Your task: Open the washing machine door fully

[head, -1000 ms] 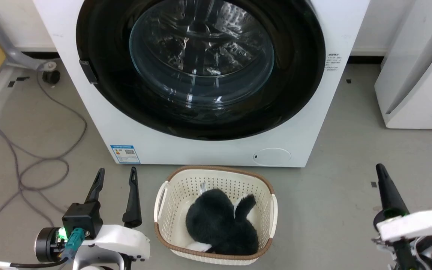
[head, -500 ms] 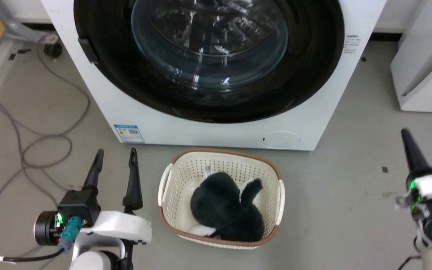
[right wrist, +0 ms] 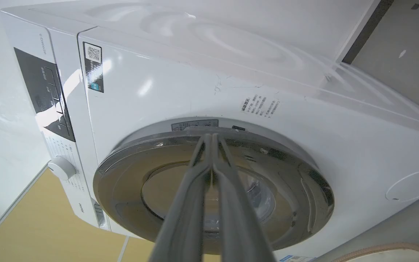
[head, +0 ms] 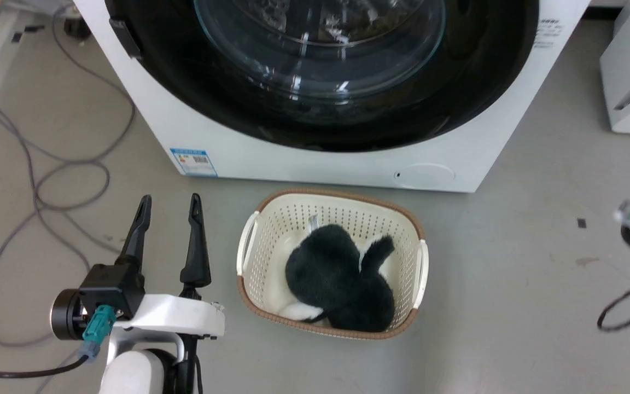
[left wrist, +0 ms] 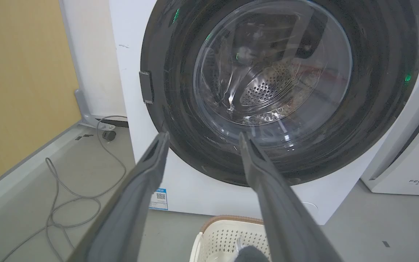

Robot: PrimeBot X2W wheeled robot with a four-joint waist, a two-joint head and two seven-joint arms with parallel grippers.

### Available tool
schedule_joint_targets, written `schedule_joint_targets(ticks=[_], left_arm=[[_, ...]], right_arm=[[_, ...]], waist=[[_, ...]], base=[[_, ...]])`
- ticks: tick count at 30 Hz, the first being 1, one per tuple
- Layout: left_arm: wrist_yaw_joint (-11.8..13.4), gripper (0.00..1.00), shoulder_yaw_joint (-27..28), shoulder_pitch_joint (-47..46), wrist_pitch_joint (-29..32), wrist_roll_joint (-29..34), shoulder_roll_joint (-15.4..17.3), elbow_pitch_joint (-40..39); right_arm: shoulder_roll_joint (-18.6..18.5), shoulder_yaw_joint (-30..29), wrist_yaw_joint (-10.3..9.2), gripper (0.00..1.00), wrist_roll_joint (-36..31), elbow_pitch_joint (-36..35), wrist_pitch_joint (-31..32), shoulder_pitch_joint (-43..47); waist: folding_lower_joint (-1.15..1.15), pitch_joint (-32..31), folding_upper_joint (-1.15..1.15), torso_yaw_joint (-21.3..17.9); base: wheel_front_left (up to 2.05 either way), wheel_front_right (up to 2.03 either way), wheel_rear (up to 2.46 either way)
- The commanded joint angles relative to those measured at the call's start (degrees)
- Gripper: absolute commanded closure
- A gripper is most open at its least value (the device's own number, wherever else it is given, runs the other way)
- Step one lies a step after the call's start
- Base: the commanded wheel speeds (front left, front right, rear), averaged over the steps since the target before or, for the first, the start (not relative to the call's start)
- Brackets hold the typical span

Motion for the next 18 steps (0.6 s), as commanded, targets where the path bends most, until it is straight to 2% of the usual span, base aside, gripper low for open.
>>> schedule_joint_targets(ticks=[1,18], left_arm=[[0.4,0.0,-0.1,-1.2,-0.6,-0.6,0.1,-0.4],[0.8,0.0,-1.2,-3.8,-2.6,-2.9,0.1,-0.4]], right_arm=[[-0.7,-0.5,0.05,1.0,2.5,1.1,0.6,-2.8],[-3.4,3.4,0.05,1.0,9.7,11.9,3.0,-19.4]], waist=[[-0.01,1.0,0.0,0.3],[-0.01,5.7,0.0,2.3]], base=[[0.0,0.0,0.0],[0.0,0.0,0.0]])
